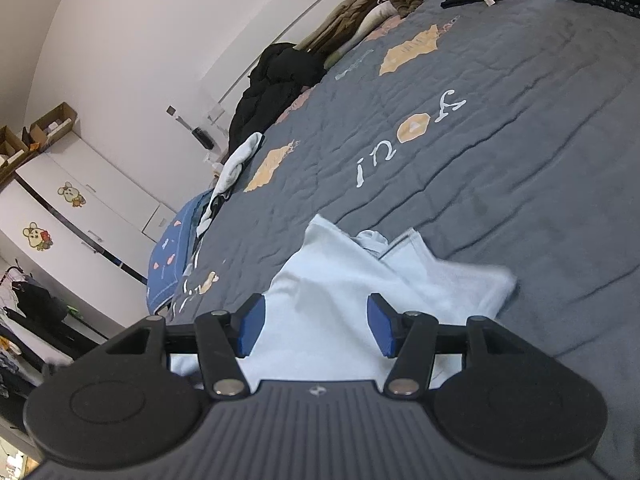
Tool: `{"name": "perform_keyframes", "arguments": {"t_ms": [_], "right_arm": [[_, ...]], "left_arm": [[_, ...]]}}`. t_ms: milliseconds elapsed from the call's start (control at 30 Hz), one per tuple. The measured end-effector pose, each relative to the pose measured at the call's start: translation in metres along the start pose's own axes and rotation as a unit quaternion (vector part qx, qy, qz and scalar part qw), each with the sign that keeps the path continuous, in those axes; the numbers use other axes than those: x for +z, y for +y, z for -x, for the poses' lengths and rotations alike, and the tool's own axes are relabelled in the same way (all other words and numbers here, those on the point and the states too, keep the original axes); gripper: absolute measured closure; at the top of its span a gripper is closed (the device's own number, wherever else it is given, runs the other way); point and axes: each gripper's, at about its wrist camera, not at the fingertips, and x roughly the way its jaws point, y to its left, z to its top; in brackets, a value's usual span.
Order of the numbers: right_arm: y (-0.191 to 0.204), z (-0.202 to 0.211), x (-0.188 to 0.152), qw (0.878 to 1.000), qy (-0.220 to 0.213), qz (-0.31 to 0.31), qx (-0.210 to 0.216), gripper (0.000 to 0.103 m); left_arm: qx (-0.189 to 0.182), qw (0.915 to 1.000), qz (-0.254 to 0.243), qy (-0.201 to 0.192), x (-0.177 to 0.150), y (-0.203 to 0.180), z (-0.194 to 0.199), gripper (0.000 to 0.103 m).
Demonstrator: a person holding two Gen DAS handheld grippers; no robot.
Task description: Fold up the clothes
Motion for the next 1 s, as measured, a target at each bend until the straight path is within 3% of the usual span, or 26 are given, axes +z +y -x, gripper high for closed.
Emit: {"name": "perform_keyframes", "arguments": {"t_ms": [200,367,533,633,767,900,1000], "right_arm": [[-0.004,-0.003,0.002,1.000,-0.010,-0.002,-0.003,0.047],[-0.007,-0.011,0.003,1.000,-0.005,-0.001,-0.012,0.047],[-0.009,-0.012,0.005,1.000,-0.007,0.002,-0.021,0.047],[-0.007,-0.011,0.007,1.000,-0.010,0.006,-0.023,0.047],[0.002,-0.019,0.011,0.999,-0.005,0.033,-0.023,0.046],[0.011,-0.033,0.016,0.997,0.001,0.068,-0.035,0.043],[0.018,-0.053,0.022,0.994,0.017,0.103,-0.037,0.042]], "left_arm": [[0.037,0.9984,-0.039,0.020,0.067,0.012,-0.032,0.093],[0.094,0.9930,-0.042,0.057,0.066,0.020,-0.057,0.075],[0.125,0.9913,-0.038,-0.015,0.045,0.024,-0.007,0.050],[0.148,0.9866,-0.022,-0.066,0.028,0.018,0.032,0.042],[0.114,0.9866,0.039,-0.110,-0.006,0.000,0.059,0.042],[0.080,0.9797,0.109,-0.148,-0.040,-0.014,0.073,0.039],[0.055,0.9795,0.128,-0.146,-0.050,-0.019,0.062,0.039]]}}
